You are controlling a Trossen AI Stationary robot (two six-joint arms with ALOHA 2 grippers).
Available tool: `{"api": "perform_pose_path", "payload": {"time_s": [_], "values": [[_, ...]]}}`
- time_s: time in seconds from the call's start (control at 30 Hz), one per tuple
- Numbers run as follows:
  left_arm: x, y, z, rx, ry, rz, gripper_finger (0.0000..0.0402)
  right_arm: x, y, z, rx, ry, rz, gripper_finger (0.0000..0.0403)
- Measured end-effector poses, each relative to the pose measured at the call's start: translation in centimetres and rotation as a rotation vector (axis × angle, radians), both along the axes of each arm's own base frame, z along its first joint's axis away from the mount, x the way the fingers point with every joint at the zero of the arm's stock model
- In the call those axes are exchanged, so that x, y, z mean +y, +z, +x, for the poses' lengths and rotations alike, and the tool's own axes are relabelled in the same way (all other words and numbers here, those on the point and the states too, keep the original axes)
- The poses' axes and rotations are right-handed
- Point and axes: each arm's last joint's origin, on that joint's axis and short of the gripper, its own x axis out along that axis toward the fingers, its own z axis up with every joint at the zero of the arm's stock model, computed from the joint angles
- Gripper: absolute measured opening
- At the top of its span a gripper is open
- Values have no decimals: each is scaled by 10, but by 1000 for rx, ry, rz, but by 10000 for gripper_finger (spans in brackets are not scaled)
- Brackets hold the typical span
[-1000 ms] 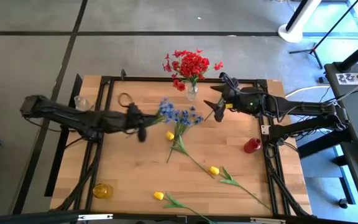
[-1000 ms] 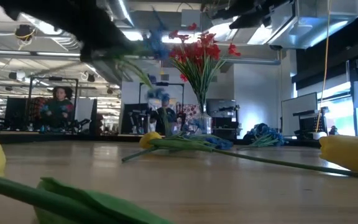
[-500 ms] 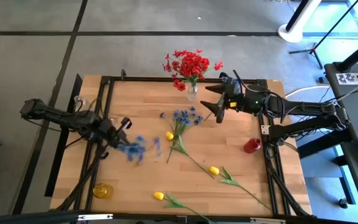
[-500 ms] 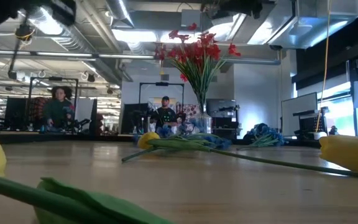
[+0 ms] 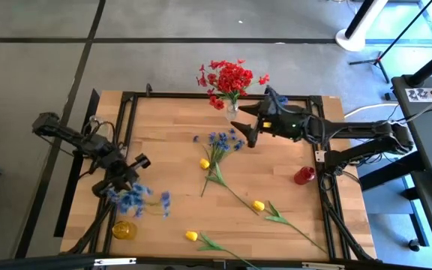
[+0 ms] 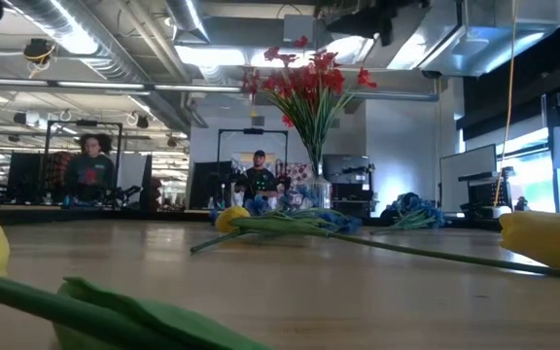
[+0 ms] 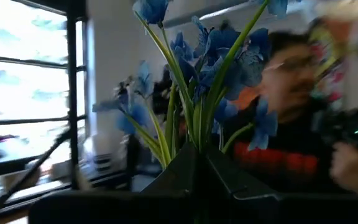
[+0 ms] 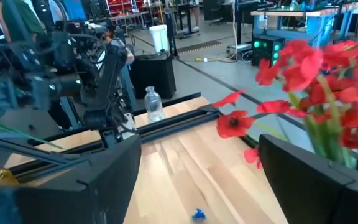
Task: Sort flowers into vase by color
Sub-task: Put the bottom left blue flower into the yellow vase
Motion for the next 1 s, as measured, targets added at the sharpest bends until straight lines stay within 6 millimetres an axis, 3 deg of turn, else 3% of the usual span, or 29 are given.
{"api": "perform_pose_path", "payload": {"time_s": [0.3, 0.47, 0.67, 1.0], "values": [[-19, 1, -14, 47, -205, -50, 9, -3, -20, 29, -14, -1, 7, 324], [-24, 12, -24, -40, -249, -143, 9, 3, -21, 34, -59, 8, 64, 324], [-40, 18, -30, -69, -271, -254, 9, 34, -16, 34, -117, -18, 44, 324], [-87, 6, -36, -5, -315, -345, 9, 82, -23, 42, -195, -137, 55, 324]]}}
